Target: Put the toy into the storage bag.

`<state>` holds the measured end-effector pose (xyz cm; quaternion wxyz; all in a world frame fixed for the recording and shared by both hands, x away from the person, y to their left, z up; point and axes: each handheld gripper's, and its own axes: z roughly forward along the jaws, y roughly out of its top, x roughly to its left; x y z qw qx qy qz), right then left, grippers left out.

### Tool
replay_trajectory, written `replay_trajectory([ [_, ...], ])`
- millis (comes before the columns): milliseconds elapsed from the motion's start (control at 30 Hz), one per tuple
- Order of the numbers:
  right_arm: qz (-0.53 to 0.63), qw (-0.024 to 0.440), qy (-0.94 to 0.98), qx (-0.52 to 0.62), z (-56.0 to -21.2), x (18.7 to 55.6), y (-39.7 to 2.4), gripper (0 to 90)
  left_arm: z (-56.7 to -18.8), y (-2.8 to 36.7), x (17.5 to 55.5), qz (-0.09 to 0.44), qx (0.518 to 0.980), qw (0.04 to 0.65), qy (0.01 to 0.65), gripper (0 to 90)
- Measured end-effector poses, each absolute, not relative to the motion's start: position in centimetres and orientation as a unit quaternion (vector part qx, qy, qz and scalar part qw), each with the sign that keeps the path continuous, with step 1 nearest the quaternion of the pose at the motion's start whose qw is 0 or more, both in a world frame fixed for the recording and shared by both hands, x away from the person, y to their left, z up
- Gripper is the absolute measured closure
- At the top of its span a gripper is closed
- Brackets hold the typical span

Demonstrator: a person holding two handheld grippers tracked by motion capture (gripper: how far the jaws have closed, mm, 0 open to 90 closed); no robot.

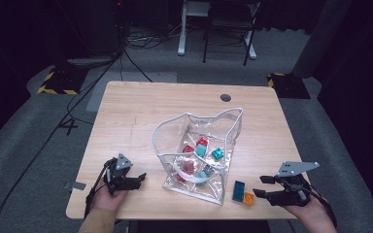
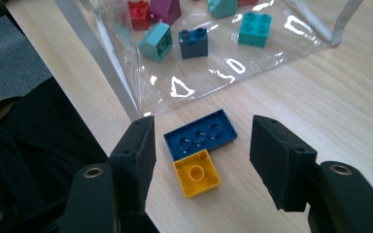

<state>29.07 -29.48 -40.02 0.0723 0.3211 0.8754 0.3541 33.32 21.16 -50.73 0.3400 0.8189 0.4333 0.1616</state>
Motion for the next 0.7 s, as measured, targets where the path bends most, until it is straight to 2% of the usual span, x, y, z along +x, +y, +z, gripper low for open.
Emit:
replay_trajectory([
  [133, 0.349, 0.068, 0.877, 0.325, -41.2, 29.1, -29.4, 43.2, -50.7, 21.2, 33.3, 0.162, 0.819, 0.34, 0.433, 19.9],
  [233, 0.338, 0.087, 0.881, 0.319, -42.3, 29.0, -29.2, 44.0, -50.7, 21.2, 33.3, 0.162, 0.819, 0.34, 0.433, 19.9],
  [467, 0.323, 0.068, 0.889, 0.318, -45.0, 29.2, -28.8, 44.7, -50.7, 21.2, 33.3, 0.162, 0.819, 0.34, 0.433, 19.9],
  [700, 0.318, 0.056, 0.892, 0.316, -46.4, 29.3, -28.5, 45.8, -50.7, 21.2, 33.3, 0.162, 0.819, 0.34, 0.433, 19.9],
])
